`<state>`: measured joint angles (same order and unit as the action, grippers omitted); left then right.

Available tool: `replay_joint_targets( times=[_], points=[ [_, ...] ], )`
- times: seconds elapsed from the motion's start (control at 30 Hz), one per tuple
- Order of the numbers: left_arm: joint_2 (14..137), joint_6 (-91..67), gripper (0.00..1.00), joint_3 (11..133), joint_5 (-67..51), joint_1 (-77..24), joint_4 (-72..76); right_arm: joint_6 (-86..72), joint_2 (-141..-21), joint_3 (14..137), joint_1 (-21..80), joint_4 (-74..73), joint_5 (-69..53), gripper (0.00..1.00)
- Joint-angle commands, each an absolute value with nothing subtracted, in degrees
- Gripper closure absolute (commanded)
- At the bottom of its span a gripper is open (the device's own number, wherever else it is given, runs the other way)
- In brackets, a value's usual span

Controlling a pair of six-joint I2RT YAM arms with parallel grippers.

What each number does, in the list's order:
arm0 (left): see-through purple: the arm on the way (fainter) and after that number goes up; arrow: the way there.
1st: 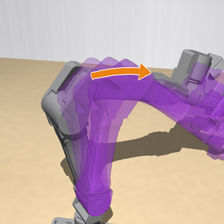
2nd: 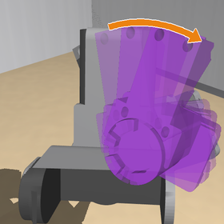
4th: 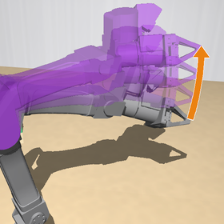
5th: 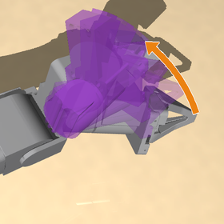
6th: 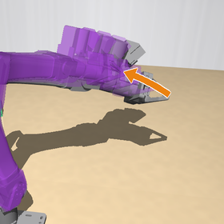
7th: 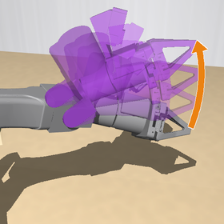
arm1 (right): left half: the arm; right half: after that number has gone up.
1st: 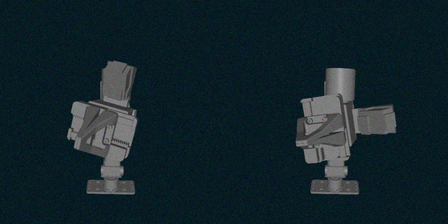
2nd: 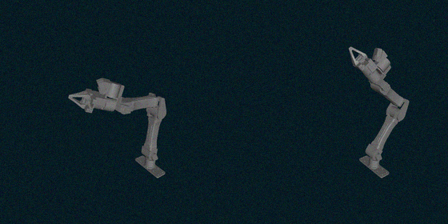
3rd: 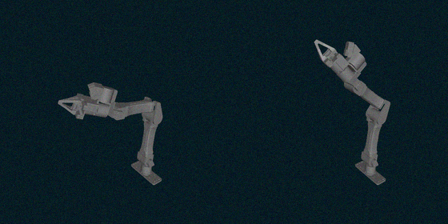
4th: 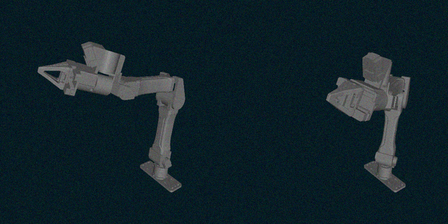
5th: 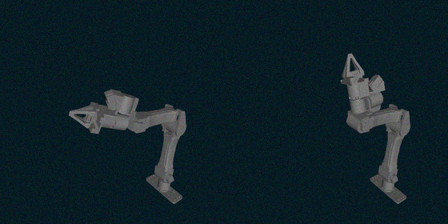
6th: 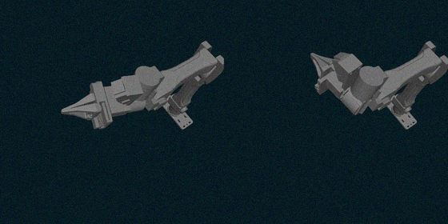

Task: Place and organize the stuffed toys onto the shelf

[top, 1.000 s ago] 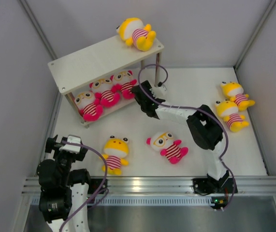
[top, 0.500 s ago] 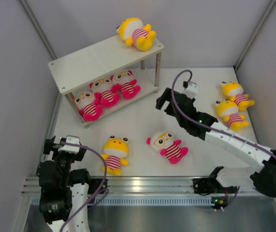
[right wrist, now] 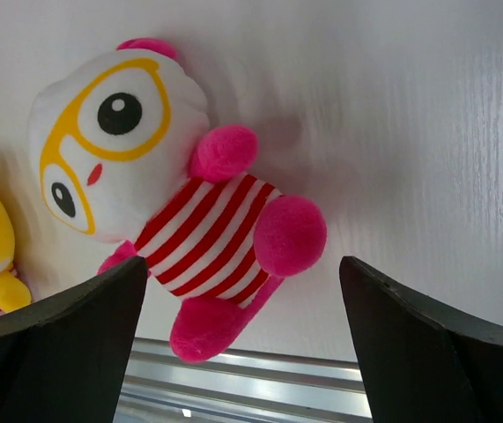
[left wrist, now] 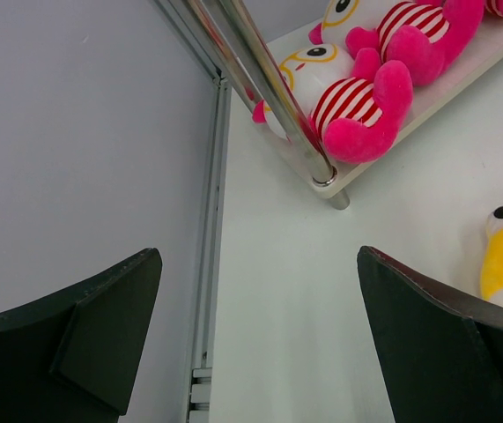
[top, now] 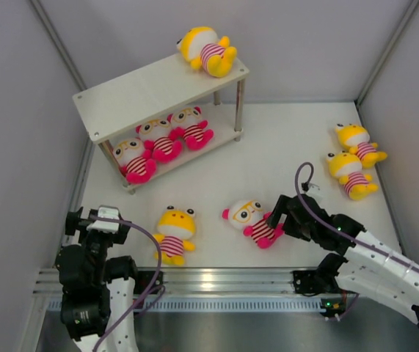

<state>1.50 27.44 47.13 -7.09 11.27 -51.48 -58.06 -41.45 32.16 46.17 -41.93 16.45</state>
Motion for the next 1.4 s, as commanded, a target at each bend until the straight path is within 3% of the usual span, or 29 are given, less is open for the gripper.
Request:
replay_joint_targets(
  times=[0.0, 0.23, 0.33, 0.37, 0.47, 0.53, 0.57, 0.6, 1.0, 1.37],
  points=[
    [1.23, 26.1, 0.01, 49.31, -8.09, 12.04, -49.66, -61.08, -41.13, 31.56, 47.02, -45.97, 14.24, 0.1],
    [1.23, 25.84, 0.01, 49.57, -8.44, 12.48, -49.75, -63.01, -43.07, 26.64, 46.93, -38.94, 15.37, 0.15],
    [1.23, 25.93, 0.01, 49.48, -8.79, 12.48, -49.75, -63.54, -41.14, 23.13, 46.85, -30.61, 15.73, 0.27],
    [1.14, 25.93, 0.01, 49.31, -8.79, 12.48, -49.66, -63.89, -40.44, 21.9, 46.93, -27.63, 15.47, 0.4],
    [1.14, 26.28, 0.01, 49.31, -8.61, 12.48, -49.66, -65.65, -42.0, 17.76, 46.93, -18.39, 13.8, 0.58],
    [1.14, 26.8, 0.01, 49.22, -8.18, 12.48, -49.66, -66.1, -44.11, 17.49, 46.93, -17.41, 13.97, 0.79],
    [1.23, 27.07, 0.01, 49.22, -8.17, 12.57, -49.66, -65.92, -44.38, 17.75, 46.93, -17.23, 14.58, 0.95],
    [1.23, 27.07, 0.01, 49.22, -8.09, 12.48, -49.57, -65.4, -44.38, 18.36, 46.93, -17.4, 16.24, 1.0],
    [1.41, 28.3, 0.01, 48.16, -8.79, 12.39, -49.57, -58.19, -41.66, 31.27, 46.85, -15.83, 29.7, 1.0],
    [1.84, 30.67, 0.01, 48.25, -8.35, 12.48, -49.48, -31.13, -52.81, 43.32, 46.93, 9.74, 37.96, 1.0]
  ],
)
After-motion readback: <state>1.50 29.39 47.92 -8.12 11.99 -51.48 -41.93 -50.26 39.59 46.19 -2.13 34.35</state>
